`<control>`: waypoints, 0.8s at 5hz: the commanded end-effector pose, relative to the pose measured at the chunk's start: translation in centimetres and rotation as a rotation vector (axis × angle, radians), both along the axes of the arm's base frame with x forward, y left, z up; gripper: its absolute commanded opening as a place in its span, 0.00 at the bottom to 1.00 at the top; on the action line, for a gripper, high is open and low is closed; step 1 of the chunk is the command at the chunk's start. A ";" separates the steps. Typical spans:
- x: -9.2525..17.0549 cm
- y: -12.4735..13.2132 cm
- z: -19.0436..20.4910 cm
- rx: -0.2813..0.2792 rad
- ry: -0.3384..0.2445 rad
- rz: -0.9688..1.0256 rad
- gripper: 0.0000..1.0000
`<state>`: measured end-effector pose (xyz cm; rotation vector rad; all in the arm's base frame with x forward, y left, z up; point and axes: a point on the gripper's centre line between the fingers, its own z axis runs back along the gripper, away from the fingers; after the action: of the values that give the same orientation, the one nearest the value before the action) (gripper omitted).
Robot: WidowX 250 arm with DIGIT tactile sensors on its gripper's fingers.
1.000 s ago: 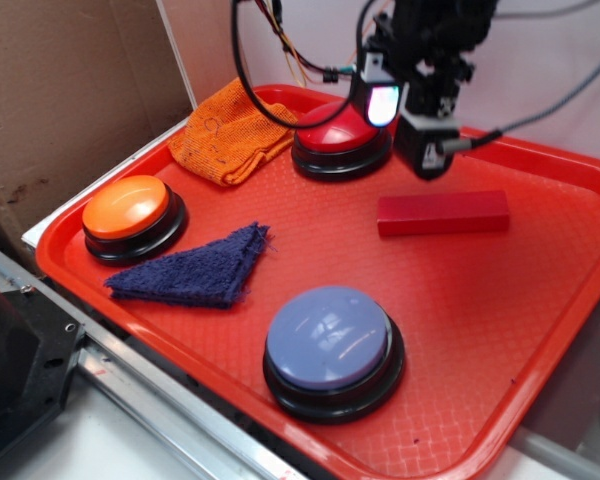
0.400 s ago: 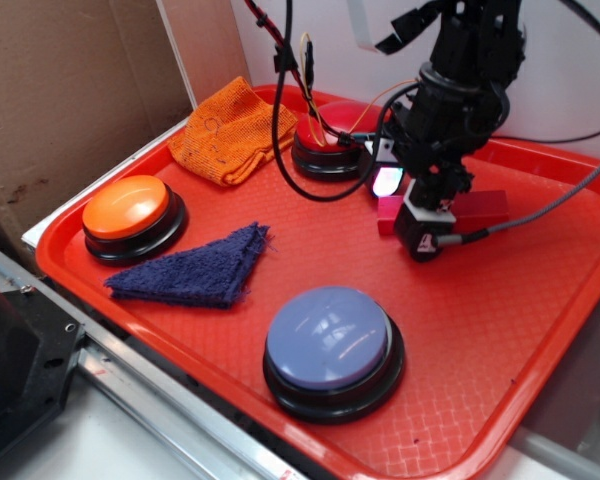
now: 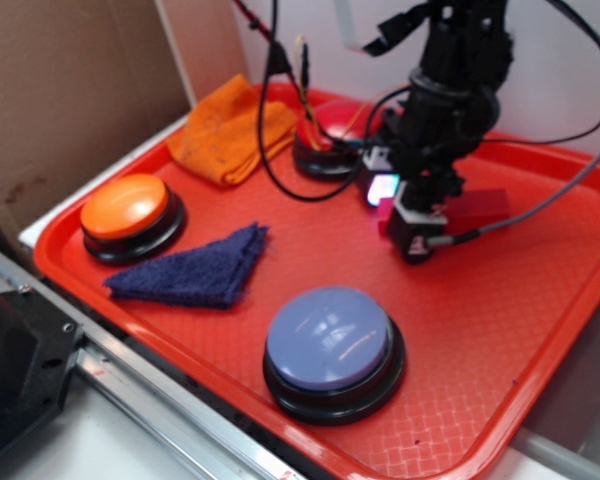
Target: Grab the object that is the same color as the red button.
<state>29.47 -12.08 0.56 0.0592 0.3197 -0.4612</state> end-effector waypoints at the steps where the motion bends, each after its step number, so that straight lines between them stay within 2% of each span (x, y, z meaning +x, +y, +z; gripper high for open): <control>1: -1.7 -1.0 2.6 -0.013 -0.082 -0.012 0.00; 2: -2.6 -1.0 4.1 -0.003 -0.104 0.016 0.00; 3: -5.2 -0.4 9.2 -0.062 -0.064 0.224 0.00; 4: -6.9 0.7 14.0 -0.134 -0.110 0.346 0.00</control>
<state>23.29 -10.84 13.03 -0.0787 0.2438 -0.1343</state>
